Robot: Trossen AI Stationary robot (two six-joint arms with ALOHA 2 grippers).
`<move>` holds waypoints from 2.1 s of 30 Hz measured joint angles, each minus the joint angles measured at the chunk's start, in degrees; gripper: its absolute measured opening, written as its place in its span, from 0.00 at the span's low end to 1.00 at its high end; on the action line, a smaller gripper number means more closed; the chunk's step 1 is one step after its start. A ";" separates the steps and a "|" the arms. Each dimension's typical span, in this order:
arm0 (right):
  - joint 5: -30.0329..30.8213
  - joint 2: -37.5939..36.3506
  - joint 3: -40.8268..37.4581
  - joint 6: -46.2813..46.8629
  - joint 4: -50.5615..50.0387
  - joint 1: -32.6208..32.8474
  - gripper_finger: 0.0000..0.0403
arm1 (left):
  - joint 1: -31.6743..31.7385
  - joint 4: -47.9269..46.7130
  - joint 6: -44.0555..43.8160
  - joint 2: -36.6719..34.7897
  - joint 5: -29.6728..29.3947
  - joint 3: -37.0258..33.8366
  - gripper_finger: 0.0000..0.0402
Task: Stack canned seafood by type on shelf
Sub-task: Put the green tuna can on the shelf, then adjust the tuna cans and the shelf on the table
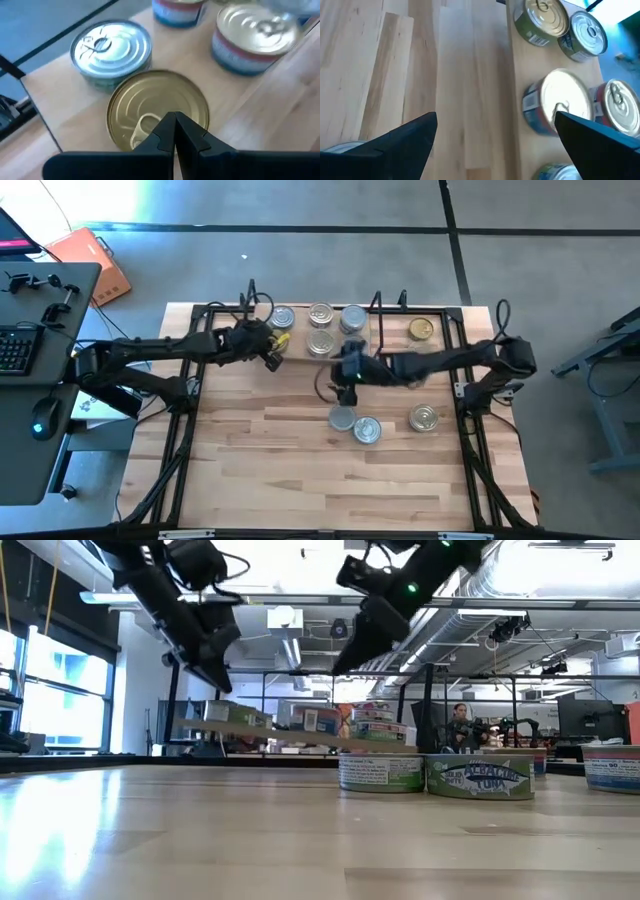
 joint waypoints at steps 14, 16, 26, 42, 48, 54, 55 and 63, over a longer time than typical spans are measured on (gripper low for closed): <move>5.38 -1.10 -12.14 5.98 13.89 2.03 0.98 | 0.76 -0.07 0.16 5.47 -0.13 0.18 0.00; 5.37 -1.10 -12.14 6.03 14.35 2.03 0.98 | 1.11 0.10 0.12 7.06 -0.07 0.18 0.00; 4.51 -1.10 -12.14 6.62 15.03 2.03 0.98 | 1.78 1.94 -0.97 11.35 -0.88 0.33 0.01; 4.35 -1.03 -12.14 7.71 14.90 2.03 0.98 | 1.28 0.48 -2.69 9.60 1.53 0.31 0.46; 4.36 -1.03 -12.14 7.73 14.90 2.03 0.98 | 1.26 0.56 -2.72 9.55 0.78 0.31 0.45; 4.36 -1.03 -12.14 7.74 14.90 2.03 0.98 | 1.74 1.66 -2.35 9.73 1.14 0.31 0.31; 4.36 -1.03 -12.14 7.74 14.92 2.03 0.98 | 1.92 1.72 -2.12 9.77 1.78 0.30 0.28; 4.36 -1.03 -12.12 7.76 14.94 2.03 0.98 | 2.59 4.65 0.51 10.08 2.27 0.33 0.02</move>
